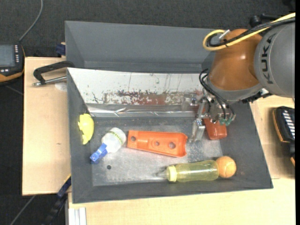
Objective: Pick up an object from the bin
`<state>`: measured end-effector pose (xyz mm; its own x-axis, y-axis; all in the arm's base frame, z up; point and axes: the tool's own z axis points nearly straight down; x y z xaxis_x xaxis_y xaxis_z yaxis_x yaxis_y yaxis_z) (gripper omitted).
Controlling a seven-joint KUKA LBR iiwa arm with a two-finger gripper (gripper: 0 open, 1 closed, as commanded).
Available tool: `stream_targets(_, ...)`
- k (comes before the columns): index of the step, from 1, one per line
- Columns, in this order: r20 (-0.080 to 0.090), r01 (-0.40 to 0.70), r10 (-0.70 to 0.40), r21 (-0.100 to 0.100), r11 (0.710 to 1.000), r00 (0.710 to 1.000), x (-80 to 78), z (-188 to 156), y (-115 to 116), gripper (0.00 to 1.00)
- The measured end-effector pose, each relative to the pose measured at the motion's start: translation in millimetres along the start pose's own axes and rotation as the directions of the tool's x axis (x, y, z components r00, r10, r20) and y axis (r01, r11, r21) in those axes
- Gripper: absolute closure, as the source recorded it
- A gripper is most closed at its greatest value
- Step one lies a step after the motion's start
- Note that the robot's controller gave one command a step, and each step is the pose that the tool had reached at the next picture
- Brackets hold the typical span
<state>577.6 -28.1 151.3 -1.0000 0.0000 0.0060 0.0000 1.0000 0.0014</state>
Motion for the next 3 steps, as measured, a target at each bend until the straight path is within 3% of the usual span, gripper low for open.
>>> stream_targets(1, 0.008, 0.0, 0.0, 0.0, 1.0, 1.0, -1.2, -5, 0, 0.0)
stream_targets(2, 0.016, 0.063, -0.063, 0.003, 0.998, 0.998, 13.3, 17, 11, 0.0)
stream_targets(3, 0.007, 0.256, -0.256, 0.002, 0.967, 0.967, 21.0, 67, 35, 0.0)
